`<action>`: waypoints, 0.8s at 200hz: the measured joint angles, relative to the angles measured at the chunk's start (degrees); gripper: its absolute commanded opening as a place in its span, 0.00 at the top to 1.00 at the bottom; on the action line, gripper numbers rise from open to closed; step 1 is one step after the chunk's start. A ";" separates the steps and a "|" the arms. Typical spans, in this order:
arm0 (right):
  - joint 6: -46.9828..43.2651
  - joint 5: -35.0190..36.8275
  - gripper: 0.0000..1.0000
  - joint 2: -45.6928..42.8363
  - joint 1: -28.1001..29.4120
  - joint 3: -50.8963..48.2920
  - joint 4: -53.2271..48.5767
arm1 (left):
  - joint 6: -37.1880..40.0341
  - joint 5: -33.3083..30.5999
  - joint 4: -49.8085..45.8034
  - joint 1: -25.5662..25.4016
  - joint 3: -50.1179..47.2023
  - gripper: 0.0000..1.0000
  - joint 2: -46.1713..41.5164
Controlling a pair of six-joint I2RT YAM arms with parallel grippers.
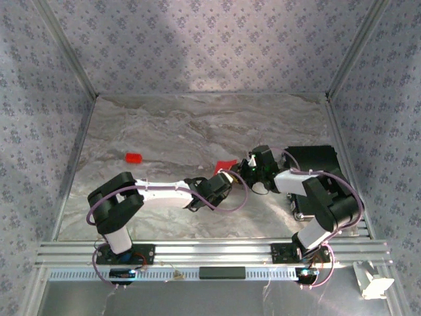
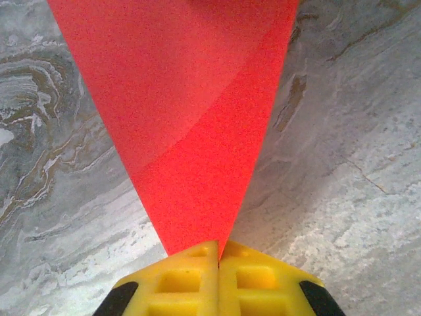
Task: Fold a paper plane with a square sheet of paper (pick it up from the middle)
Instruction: Fold the wing for the fifth time at the center of the table.
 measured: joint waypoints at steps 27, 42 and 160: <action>-1.90 1.29 0.71 -4.11 -1.11 0.00 -3.98 | -1.25 2.47 0.20 0.68 0.00 1.00 0.00; -3.17 2.32 0.69 -6.58 -1.86 0.00 -6.78 | -2.21 5.05 0.74 1.84 0.00 1.00 0.00; -7.34 6.19 0.69 -12.15 -4.00 -0.09 -16.65 | -9.92 25.07 8.92 11.17 -3.85 1.00 -0.04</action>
